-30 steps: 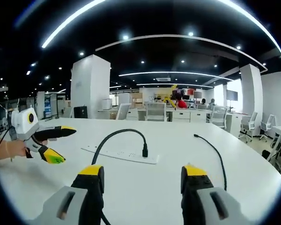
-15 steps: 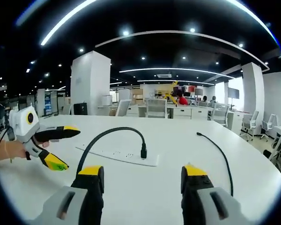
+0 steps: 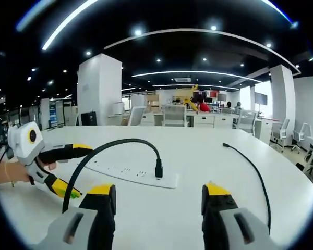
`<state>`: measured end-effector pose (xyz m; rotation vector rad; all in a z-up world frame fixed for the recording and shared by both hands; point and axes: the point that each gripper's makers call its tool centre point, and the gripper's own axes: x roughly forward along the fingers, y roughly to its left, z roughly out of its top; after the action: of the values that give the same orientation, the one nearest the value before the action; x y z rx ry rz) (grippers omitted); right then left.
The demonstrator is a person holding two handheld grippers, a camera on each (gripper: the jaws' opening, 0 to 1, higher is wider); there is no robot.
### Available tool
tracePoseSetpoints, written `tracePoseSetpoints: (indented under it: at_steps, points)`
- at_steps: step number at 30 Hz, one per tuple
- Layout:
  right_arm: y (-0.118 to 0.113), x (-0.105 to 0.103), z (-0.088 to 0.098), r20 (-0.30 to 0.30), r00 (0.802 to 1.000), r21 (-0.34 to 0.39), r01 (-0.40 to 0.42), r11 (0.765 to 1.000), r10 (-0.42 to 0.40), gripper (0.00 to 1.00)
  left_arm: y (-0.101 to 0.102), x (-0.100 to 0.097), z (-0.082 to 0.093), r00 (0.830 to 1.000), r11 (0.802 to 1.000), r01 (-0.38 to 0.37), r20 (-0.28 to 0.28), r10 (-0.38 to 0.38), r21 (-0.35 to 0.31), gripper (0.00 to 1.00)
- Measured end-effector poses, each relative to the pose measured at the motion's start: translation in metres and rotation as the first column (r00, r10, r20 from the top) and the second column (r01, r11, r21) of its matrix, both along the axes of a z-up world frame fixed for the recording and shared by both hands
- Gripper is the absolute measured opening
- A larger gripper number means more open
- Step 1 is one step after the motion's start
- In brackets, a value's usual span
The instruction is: Locate the USB plug end of the data cable currently connected to the USB port on the desk. Grip the plug, withdraw it from the port, and place it onto the desktop.
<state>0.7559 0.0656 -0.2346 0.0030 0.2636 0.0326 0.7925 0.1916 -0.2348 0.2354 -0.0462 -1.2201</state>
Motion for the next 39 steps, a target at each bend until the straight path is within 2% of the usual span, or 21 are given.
tracePoseSetpoints:
  at_steps: [6,22,30,39]
  points:
    - [0.003,0.012,-0.002,0.003,1.000,0.002,-0.011,1.000,0.011,0.65,-0.005,0.007,-0.001,1.000,1.000,-0.001,-0.015,0.000,-0.014,0.69]
    - [0.000,0.050,0.008,0.017,0.999,-0.011,-0.037,0.999,0.037,0.60,-0.028,0.019,0.001,1.000,0.999,0.013,-0.025,-0.014,-0.052,0.69]
    - [0.002,0.063,0.006,0.016,0.999,-0.018,-0.051,0.999,0.051,0.58,-0.034,0.022,0.006,1.000,0.998,0.022,-0.021,-0.023,-0.065,0.68]
    - [0.000,0.076,0.008,0.019,0.999,-0.019,-0.049,0.999,0.049,0.58,-0.040,0.027,0.004,0.999,0.997,0.022,-0.026,-0.024,-0.074,0.68]
